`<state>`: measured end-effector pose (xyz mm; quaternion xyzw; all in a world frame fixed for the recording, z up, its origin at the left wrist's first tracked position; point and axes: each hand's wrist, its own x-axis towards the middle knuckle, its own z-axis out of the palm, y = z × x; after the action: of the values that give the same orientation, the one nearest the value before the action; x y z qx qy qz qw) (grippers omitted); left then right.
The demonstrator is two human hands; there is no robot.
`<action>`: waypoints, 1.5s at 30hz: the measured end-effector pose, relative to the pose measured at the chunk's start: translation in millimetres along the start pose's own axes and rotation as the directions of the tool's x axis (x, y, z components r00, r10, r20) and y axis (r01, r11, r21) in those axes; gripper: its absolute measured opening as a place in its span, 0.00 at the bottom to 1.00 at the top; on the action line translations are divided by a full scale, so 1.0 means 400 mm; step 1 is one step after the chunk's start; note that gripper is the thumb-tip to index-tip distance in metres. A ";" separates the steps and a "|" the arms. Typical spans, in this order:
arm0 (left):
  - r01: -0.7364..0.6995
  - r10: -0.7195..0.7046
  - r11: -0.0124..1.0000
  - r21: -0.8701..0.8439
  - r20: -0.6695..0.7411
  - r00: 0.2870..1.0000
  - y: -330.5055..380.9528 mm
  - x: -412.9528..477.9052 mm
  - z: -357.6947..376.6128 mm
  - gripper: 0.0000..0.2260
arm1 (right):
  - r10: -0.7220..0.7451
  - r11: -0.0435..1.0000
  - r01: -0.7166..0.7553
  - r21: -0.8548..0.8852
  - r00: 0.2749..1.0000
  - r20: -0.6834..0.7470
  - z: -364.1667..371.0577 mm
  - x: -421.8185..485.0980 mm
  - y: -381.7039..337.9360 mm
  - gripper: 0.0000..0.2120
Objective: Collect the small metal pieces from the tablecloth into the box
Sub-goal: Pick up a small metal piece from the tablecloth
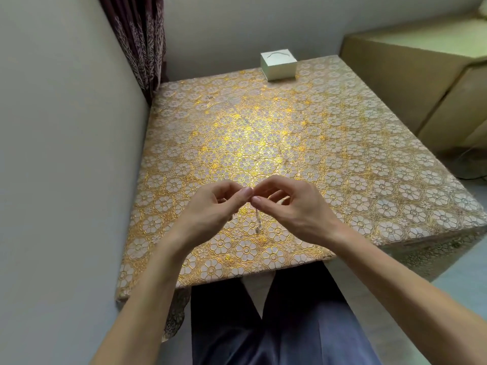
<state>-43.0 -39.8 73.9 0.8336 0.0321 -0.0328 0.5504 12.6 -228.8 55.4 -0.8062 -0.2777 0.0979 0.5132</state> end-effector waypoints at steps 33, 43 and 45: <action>0.048 -0.212 0.813 -0.581 -0.218 0.953 -0.093 -0.046 -0.050 0.11 | 0.209 0.969 -0.240 0.056 0.921 0.329 -0.031 -0.044 0.070 0.05; 0.107 -0.291 0.849 -0.517 -0.288 0.913 -0.161 -0.082 -0.045 0.12 | 0.257 0.946 -0.296 0.133 0.934 0.249 -0.049 -0.072 0.069 0.05; 0.124 -0.289 0.868 -0.482 -0.287 0.913 -0.171 -0.084 -0.037 0.13 | 0.269 0.934 -0.310 0.177 0.938 0.219 -0.057 -0.073 0.066 0.04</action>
<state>-82.4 0.2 20.1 0.6658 0.2265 0.0645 0.7080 8.0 -271.0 38.7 -0.7668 -0.1917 0.2782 0.5458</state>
